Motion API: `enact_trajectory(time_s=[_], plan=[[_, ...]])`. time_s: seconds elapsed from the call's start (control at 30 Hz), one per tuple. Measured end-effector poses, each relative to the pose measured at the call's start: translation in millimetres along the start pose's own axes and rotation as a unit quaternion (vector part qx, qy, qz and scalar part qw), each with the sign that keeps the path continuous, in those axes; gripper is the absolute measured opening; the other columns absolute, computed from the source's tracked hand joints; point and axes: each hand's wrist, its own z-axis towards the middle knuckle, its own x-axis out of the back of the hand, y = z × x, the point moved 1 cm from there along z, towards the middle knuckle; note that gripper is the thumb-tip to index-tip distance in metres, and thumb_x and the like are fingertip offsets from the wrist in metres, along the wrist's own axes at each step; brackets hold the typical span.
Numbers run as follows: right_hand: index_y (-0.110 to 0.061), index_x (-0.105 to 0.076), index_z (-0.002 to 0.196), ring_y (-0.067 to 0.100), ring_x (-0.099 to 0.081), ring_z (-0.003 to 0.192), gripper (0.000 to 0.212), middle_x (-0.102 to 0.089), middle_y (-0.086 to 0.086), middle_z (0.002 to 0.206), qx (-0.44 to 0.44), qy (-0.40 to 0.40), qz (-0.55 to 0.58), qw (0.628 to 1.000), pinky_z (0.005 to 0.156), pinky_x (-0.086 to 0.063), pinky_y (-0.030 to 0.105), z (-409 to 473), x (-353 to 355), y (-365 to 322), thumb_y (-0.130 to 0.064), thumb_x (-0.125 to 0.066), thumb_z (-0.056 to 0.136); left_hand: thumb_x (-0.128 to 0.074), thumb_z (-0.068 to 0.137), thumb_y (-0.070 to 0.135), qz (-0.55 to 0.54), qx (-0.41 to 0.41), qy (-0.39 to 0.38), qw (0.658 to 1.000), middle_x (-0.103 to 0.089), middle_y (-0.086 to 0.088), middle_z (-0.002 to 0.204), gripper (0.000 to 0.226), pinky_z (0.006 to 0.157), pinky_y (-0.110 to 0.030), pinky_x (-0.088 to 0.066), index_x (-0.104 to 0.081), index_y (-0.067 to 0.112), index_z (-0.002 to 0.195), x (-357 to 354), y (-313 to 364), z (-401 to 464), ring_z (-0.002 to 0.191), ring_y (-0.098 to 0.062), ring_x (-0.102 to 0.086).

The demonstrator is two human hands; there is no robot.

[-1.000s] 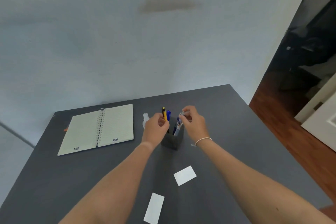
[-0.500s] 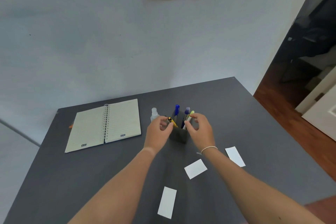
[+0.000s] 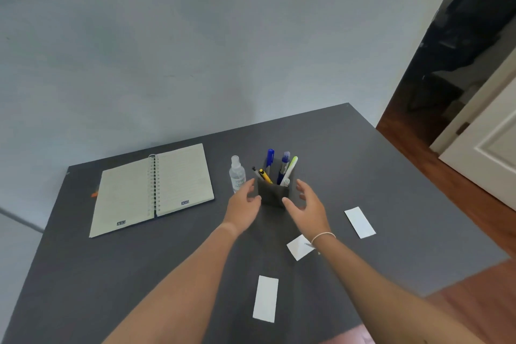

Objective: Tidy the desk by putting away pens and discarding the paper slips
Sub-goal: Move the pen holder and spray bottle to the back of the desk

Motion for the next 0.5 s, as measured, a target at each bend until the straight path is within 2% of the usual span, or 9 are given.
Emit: enact_trajectory(time_s=[0.17, 0.23, 0.33, 0.5], plan=[[-0.02, -0.031, 0.142, 0.017, -0.041, 0.133, 0.065, -0.04, -0.004, 0.147, -0.024, -0.006, 0.018, 1.0, 0.107, -0.034, 0.03, -1, -7, -4, -0.024, -0.062, 0.086, -0.045, 0.092, 0.006, -0.008, -0.021, -0.042, 0.999, -0.046, 0.0, 0.144, 0.053, 0.096, -0.02, -0.034, -0.035, 0.023, 0.141, -3, -2, 9, 0.106, -0.005, -0.05], [-0.019, -0.029, 0.143, 0.017, -0.04, 0.134, 0.066, -0.039, -0.003, 0.147, -0.028, -0.009, 0.021, 0.999, 0.106, -0.034, 0.028, 1, -8, -4, -0.022, -0.062, 0.087, -0.045, 0.092, 0.006, -0.005, -0.022, -0.057, 0.998, -0.047, 0.002, 0.143, 0.051, 0.096, -0.022, -0.036, -0.037, 0.022, 0.14, -5, -5, 14, 0.111, -0.009, -0.054], [-0.019, -0.026, 0.145, 0.018, -0.039, 0.135, 0.068, -0.037, -0.003, 0.149, -0.037, -0.015, 0.02, 0.999, 0.108, -0.034, 0.03, 6, -10, 1, -0.021, -0.061, 0.087, -0.046, 0.092, 0.008, -0.012, -0.005, -0.061, 0.998, -0.048, 0.001, 0.143, 0.052, 0.103, -0.026, -0.036, -0.036, 0.021, 0.141, -10, -10, 18, 0.127, -0.016, -0.049], [-0.022, -0.031, 0.143, 0.018, -0.044, 0.131, 0.064, -0.046, -0.003, 0.143, -0.032, -0.038, 0.033, 0.998, 0.104, -0.035, 0.026, 22, -9, 9, -0.014, -0.061, 0.086, -0.047, 0.093, 0.007, -0.017, 0.001, -0.049, 0.999, -0.053, -0.001, 0.137, 0.046, 0.11, -0.032, -0.036, -0.042, 0.02, 0.137, -15, -10, 27, 0.129, -0.016, -0.047]])
